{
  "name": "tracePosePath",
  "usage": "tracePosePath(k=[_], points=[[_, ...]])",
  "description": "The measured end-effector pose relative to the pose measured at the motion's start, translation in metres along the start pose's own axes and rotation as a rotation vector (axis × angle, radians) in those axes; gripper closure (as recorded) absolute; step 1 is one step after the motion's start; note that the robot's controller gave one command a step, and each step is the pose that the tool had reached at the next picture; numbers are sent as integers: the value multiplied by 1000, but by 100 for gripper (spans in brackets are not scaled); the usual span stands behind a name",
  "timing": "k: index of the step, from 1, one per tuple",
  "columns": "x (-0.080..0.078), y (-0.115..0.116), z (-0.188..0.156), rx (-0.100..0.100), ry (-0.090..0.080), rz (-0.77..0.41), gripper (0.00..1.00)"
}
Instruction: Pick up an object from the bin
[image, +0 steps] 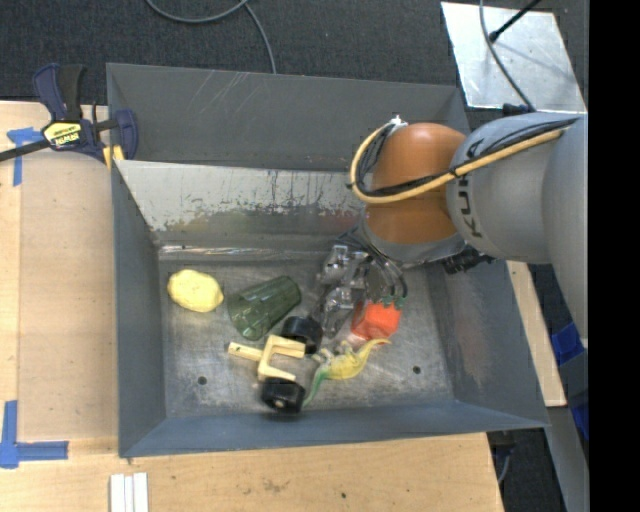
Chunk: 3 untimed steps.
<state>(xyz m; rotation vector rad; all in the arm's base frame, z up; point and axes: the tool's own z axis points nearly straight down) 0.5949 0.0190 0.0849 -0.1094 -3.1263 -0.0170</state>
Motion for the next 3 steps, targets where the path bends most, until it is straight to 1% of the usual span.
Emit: tracePosePath(k=[1,2,3], points=[[0,0,0,0,0,1,100],[19,1,-29,8,-16,-2,100],[4,18,-57,10,-23,-14,100]])
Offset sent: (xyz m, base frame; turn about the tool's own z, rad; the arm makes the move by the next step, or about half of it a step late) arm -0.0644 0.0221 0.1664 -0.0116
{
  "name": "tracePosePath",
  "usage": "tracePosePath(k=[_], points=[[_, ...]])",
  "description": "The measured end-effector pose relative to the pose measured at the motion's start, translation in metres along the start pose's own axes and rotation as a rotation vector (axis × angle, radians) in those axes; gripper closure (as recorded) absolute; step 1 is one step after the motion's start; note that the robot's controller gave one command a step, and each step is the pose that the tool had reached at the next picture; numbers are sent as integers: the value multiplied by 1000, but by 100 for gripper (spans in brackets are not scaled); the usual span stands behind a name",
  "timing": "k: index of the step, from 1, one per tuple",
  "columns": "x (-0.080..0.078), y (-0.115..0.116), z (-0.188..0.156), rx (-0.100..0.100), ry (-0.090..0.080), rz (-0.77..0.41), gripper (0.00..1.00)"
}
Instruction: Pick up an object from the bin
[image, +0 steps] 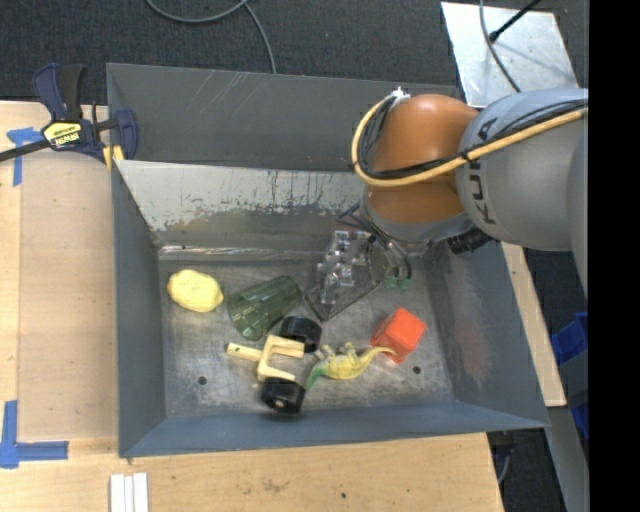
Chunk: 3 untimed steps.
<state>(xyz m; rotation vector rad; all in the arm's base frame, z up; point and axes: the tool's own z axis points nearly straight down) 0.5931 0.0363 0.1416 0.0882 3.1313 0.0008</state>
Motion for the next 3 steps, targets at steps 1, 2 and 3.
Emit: tracePosePath(k=[1,2,3], points=[[-8,5,2,-1,3,-4,100],[6,20,-38,2,8,166,100],[10,9,-92,1,9,79,100]])
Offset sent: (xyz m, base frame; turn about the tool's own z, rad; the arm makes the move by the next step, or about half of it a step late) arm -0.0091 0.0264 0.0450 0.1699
